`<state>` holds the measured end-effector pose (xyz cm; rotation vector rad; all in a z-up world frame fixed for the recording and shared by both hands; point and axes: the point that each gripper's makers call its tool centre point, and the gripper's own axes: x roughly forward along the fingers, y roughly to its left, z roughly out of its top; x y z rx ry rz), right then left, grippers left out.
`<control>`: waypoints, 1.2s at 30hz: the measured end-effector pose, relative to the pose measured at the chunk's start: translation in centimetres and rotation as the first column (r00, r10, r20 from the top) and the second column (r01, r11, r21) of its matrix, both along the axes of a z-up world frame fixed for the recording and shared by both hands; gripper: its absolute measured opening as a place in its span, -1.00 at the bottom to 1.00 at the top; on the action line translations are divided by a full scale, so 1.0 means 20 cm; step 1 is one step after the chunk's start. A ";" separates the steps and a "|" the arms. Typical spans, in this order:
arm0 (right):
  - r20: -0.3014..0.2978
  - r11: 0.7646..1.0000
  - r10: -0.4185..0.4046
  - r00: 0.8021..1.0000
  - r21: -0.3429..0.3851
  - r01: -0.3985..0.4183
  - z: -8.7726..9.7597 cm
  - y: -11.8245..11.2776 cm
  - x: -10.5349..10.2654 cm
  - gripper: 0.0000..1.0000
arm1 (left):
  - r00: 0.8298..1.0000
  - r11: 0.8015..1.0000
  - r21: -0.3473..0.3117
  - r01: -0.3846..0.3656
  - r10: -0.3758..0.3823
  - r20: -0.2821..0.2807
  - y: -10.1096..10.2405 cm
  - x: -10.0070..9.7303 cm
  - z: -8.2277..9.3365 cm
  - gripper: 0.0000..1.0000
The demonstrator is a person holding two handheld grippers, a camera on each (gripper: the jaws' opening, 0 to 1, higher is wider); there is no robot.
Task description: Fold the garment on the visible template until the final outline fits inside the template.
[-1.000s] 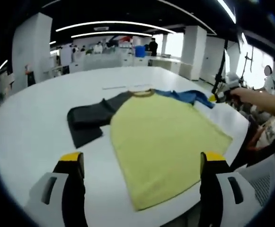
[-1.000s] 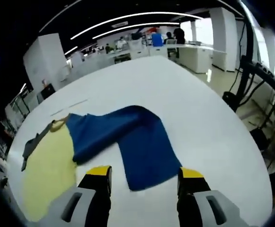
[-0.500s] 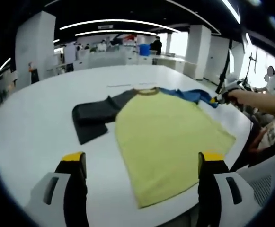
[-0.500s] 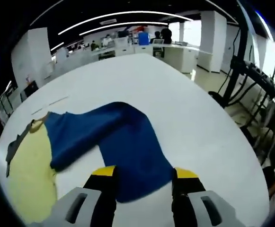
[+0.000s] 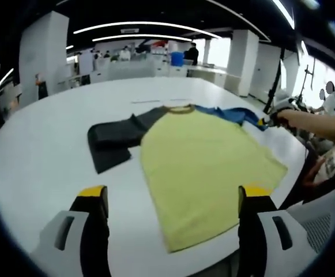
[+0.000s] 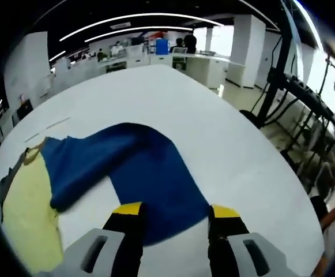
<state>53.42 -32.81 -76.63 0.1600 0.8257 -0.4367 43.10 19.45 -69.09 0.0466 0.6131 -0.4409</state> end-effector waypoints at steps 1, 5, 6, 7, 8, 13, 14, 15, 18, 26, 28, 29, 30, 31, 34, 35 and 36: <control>-0.003 1.000 -0.010 1.000 -0.013 0.010 0.00 -0.01 -0.01 -0.06 | 1.000 1.000 0.000 0.000 0.000 -0.001 0.00 0.00 0.00 0.78; 0.005 1.000 -0.013 1.000 -0.011 0.013 0.00 -0.02 -0.01 -0.03 | 1.000 1.000 -0.005 -0.002 0.002 -0.007 0.00 -0.01 0.00 0.76; 0.017 1.000 -0.016 1.000 0.018 0.015 -0.01 -0.01 0.00 -0.07 | 1.000 1.000 -0.002 0.000 0.000 -0.010 0.00 -0.01 -0.01 0.76; 0.027 0.999 -0.029 0.999 0.046 0.028 -0.01 0.00 0.00 -0.10 | 1.000 1.000 -0.001 0.001 -0.001 -0.011 0.00 -0.01 -0.01 0.75; 0.018 1.000 -0.014 1.000 0.020 0.014 -0.01 -0.01 0.00 -0.11 | 1.000 1.000 0.000 0.001 -0.001 -0.011 0.00 -0.01 -0.01 0.74; 0.032 1.000 0.001 0.999 0.012 -0.001 0.01 0.01 0.01 -0.18 | 1.000 1.000 -0.014 -0.013 0.013 -0.004 0.00 -0.02 0.00 0.71; 0.034 1.000 0.008 0.999 0.008 -0.008 0.01 0.01 0.02 -0.21 | 1.000 1.000 -0.012 -0.012 0.012 -0.006 0.00 -0.02 0.00 0.71; 0.037 1.000 0.016 0.999 0.005 -0.016 0.01 0.01 0.02 -0.24 | 1.000 1.000 -0.011 -0.013 0.013 -0.009 0.00 -0.03 -0.01 0.70; 0.049 0.999 0.043 0.998 -0.004 -0.043 0.00 0.03 0.03 -0.48 | 1.000 1.000 -0.005 -0.008 0.008 -0.022 0.00 -0.03 -0.02 0.69; 0.068 0.996 0.091 0.994 -0.004 -0.091 -0.01 0.06 0.04 -0.99 | 1.000 1.000 -0.006 -0.012 0.012 -0.002 0.00 0.00 0.02 0.65; 0.074 0.996 0.082 0.994 0.028 -0.084 -0.01 0.07 0.03 -1.00 | 1.000 1.000 -0.005 -0.013 0.013 -0.001 0.01 0.00 0.02 0.64; 0.079 0.994 0.093 0.992 0.042 -0.097 -0.01 0.07 0.03 -1.00 | 1.000 1.000 -0.005 -0.014 0.014 -0.001 0.01 0.00 0.02 0.64; 0.083 0.993 0.099 0.992 0.049 -0.103 0.00 0.07 0.02 -1.00 | 1.000 1.000 -0.006 -0.014 0.014 -0.001 0.00 0.00 0.02 0.64; 0.092 0.992 0.104 0.990 0.058 -0.110 0.01 0.07 0.02 -1.00 | 1.000 1.000 -0.006 -0.013 0.013 -0.001 0.00 0.00 0.02 0.63; 0.086 0.987 0.142 0.986 0.062 -0.148 0.03 0.06 0.00 -1.00 | 1.000 1.000 -0.003 -0.016 0.016 0.002 0.00 0.00 0.02 0.64; 0.089 0.985 0.157 0.984 0.062 -0.163 0.04 0.06 -0.01 -1.00 | 1.000 1.000 -0.004 -0.018 0.018 0.005 0.00 0.00 0.03 0.64; 0.092 0.984 0.161 0.983 0.061 -0.167 0.06 0.05 -0.02 -1.00 | 1.000 1.000 -0.005 -0.017 0.017 0.007 0.00 0.00 0.03 0.64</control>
